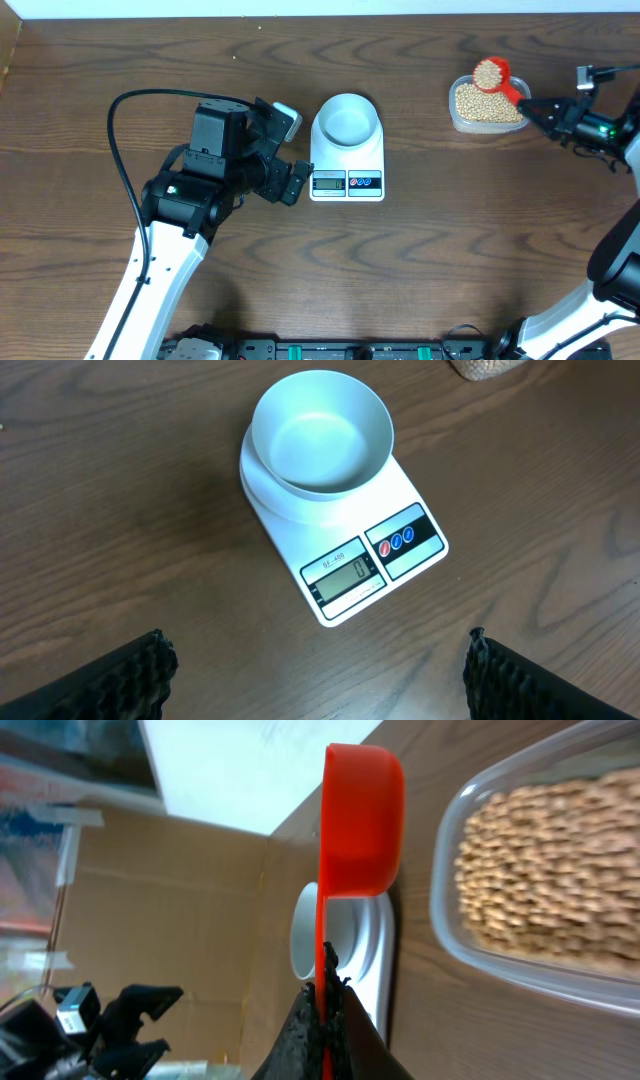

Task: Scoop item into bowl and weigh 50g on scale
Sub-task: 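Lift the filled red scoop and carry it left over the bowl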

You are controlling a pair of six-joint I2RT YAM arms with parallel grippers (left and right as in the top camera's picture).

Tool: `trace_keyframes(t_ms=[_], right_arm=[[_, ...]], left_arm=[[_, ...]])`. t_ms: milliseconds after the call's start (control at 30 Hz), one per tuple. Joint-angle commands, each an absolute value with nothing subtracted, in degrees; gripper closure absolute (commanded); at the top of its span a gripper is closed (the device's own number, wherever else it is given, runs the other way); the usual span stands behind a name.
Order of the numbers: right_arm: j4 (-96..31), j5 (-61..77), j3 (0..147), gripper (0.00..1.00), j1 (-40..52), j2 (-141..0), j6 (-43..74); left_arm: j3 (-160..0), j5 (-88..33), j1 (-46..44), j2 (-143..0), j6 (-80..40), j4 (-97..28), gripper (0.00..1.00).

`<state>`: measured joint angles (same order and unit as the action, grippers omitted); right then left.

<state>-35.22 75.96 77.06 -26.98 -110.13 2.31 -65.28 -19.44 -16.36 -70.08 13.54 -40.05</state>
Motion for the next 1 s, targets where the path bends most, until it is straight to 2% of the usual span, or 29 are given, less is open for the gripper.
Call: trace_keyframes(t_ms=[0, 467, 967], right_arm=[[-34.5, 79.3, 76.7, 0.99, -23.6, -110.6, 1.9], [-18.2, 78.5, 76.7, 0.99, -8.5, -110.6, 17.4], [-17.6, 66.0, 76.7, 0.99, 4.6, -110.6, 18.8]], left_arm=[[-65.1, -20.1, -16.5, -70.1, 13.7, -40.1, 0.06], [-65.1, -20.1, -16.5, -70.1, 13.7, -40.1, 0.06], [-65.1, -20.1, -16.5, -70.1, 13.7, -40.1, 0.06]])
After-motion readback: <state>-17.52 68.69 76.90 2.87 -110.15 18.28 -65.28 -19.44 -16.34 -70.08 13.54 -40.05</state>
